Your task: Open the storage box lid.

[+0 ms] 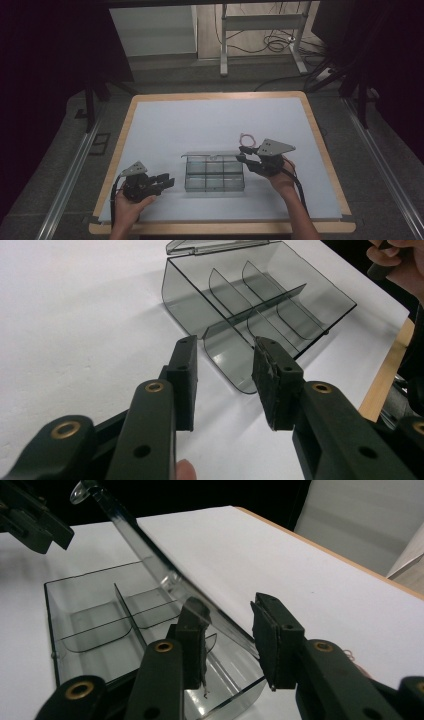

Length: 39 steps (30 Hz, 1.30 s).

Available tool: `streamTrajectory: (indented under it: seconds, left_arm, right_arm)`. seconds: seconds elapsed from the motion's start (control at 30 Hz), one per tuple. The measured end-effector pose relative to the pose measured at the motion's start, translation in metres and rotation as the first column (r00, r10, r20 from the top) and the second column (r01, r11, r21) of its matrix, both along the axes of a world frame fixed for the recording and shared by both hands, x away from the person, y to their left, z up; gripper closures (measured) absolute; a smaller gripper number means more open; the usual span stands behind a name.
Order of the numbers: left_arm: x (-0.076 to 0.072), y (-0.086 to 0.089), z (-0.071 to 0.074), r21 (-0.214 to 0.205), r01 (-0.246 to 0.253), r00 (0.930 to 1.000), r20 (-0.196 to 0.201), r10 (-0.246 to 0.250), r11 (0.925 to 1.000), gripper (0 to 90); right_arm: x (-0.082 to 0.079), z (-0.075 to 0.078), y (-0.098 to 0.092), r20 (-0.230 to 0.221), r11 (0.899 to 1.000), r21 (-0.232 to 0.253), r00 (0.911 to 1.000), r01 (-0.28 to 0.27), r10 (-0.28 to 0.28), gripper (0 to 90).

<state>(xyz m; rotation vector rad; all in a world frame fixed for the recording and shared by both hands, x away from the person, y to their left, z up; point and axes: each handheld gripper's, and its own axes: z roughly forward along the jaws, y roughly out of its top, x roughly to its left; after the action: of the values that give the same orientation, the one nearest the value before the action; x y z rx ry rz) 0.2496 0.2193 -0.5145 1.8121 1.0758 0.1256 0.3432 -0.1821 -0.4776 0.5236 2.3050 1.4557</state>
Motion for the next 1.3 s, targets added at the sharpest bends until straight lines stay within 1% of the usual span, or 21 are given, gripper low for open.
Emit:
streamTrajectory:
  seconds: [0.1, 0.27, 0.43, 0.83, 1.03, 1.3]
  left_arm:
    - [0.0, 0.0, 0.001, -0.001, 0.003, 1.0, 0.005, -0.003, 1.0, 63.4]
    - [0.0, 0.0, 0.0, 0.001, 0.002, 1.0, 0.001, -0.002, 1.0, 63.2]
    - [0.0, 0.0, -0.001, 0.001, 0.001, 1.0, -0.002, -0.001, 1.0, 62.9]
    - [0.0, 0.001, -0.001, 0.0, -0.009, 1.0, 0.004, 0.009, 1.0, 62.6]
    - [0.001, 0.001, -0.002, 0.003, -0.006, 1.0, -0.001, 0.006, 1.0, 62.3]
    - [0.001, 0.002, -0.003, 0.001, -0.017, 0.9999, 0.003, 0.017, 0.9999, 62.3]
  right_arm:
    - [0.002, 0.001, 0.0, -0.001, 1.0, 0.008, 1.0, 0.003, -0.003, 66.1]
    - [0.008, 0.002, -0.001, -0.012, 1.0, 0.02, 0.9999, 0.003, -0.003, 67.8]
    - [0.012, 0.005, -0.002, -0.023, 1.0, 0.018, 0.9997, 0.005, -0.005, 69.5]
    - [0.022, 0.006, -0.004, -0.044, 0.999, 0.037, 0.999, 0.007, -0.005, 72.7]
    - [0.026, 0.007, -0.004, -0.045, 0.999, 0.035, 0.999, 0.006, -0.004, 73.7]
    - [0.028, 0.008, -0.004, -0.045, 0.999, 0.036, 0.999, 0.009, -0.008, 75.0]
